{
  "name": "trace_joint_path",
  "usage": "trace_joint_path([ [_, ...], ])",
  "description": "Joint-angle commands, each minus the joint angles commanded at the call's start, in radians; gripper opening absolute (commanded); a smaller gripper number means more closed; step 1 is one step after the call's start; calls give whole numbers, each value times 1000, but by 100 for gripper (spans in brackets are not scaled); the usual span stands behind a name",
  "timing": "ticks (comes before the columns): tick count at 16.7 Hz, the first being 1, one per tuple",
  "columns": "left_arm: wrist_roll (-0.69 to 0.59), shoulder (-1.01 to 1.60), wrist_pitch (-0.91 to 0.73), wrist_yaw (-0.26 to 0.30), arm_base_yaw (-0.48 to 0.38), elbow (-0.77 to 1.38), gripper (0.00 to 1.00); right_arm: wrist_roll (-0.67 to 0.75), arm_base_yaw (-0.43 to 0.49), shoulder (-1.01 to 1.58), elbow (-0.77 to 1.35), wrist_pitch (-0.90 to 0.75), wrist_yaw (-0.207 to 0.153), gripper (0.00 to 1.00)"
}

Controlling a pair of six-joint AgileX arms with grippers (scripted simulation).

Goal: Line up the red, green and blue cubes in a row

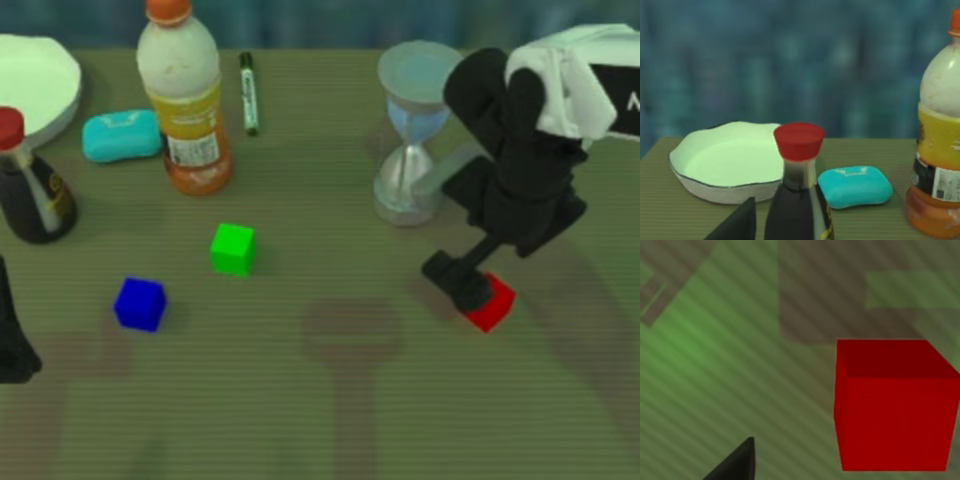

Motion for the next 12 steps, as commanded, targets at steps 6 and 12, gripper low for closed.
trace_joint_path([
  [6,0,0,0,0,0,0,100,4,2,104,-112,222,1,100],
  [12,0,0,0,0,0,0,100,4,3,111,-119,232,1,85],
])
